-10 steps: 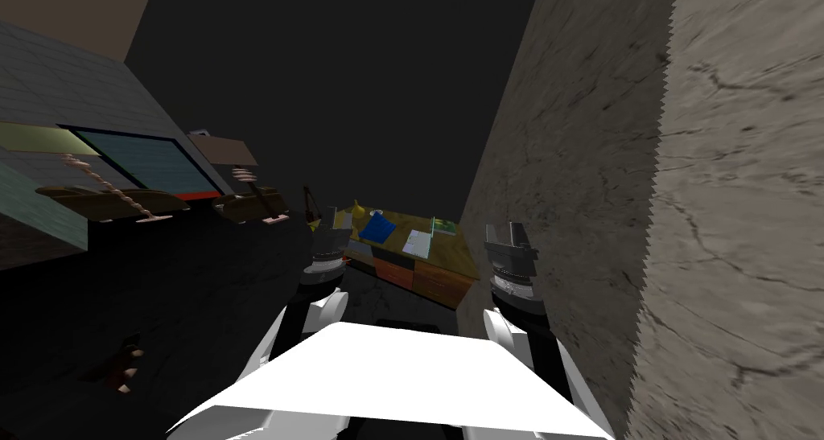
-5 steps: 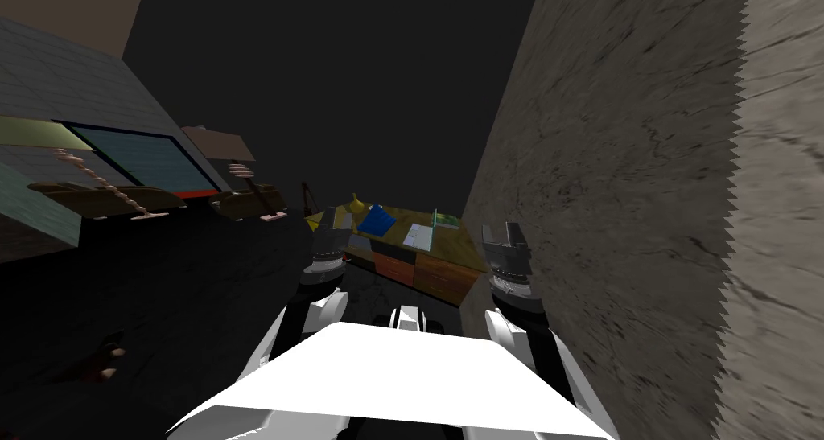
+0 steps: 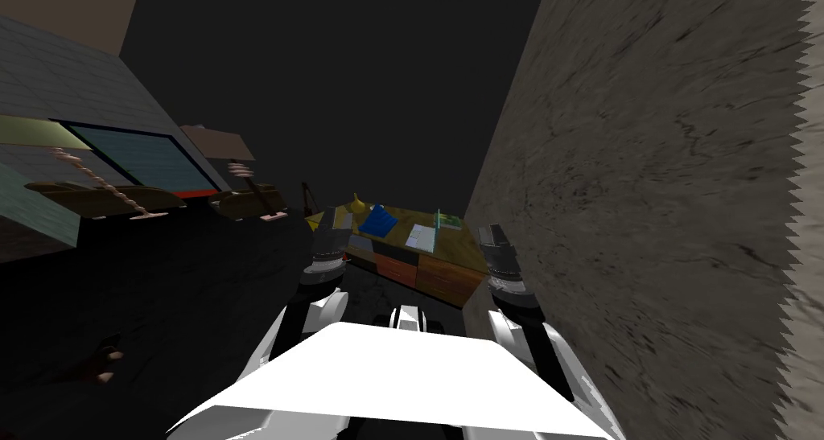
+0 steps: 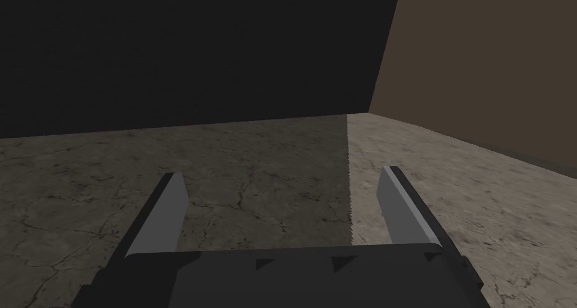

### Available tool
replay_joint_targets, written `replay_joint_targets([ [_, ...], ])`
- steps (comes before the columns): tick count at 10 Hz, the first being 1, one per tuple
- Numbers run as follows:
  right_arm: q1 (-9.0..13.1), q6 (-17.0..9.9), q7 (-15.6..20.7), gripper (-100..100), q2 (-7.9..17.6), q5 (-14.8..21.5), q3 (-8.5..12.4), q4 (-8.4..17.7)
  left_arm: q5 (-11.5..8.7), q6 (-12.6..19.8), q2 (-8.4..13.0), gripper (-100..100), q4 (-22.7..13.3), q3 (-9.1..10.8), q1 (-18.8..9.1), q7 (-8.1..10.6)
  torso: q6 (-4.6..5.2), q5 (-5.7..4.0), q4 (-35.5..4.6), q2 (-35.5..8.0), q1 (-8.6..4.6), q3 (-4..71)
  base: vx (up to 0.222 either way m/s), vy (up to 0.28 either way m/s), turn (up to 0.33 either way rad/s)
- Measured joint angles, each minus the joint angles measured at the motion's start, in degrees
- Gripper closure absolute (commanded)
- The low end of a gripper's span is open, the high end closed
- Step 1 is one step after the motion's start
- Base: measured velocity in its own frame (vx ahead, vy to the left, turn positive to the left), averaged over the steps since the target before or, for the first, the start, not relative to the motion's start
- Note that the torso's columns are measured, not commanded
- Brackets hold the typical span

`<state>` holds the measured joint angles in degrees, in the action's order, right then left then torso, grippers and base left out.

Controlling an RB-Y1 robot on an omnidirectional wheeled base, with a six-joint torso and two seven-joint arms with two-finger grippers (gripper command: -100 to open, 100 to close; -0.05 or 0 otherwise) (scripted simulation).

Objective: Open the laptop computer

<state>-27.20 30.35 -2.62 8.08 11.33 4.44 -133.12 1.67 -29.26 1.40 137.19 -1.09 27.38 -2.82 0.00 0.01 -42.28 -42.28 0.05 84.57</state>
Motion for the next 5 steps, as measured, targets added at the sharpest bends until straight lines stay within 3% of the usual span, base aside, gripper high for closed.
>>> replay_joint_targets([
  [5,1.2,-1.3,7.7,-100,2.1,6.8,2.8,4.0,0.0,0.0,0.0,0,0.0,0.00,0.0,0.00,0.01,-0.01,0.0,0.0,-0.05,0.0,0.034,0.076,0.001],
])
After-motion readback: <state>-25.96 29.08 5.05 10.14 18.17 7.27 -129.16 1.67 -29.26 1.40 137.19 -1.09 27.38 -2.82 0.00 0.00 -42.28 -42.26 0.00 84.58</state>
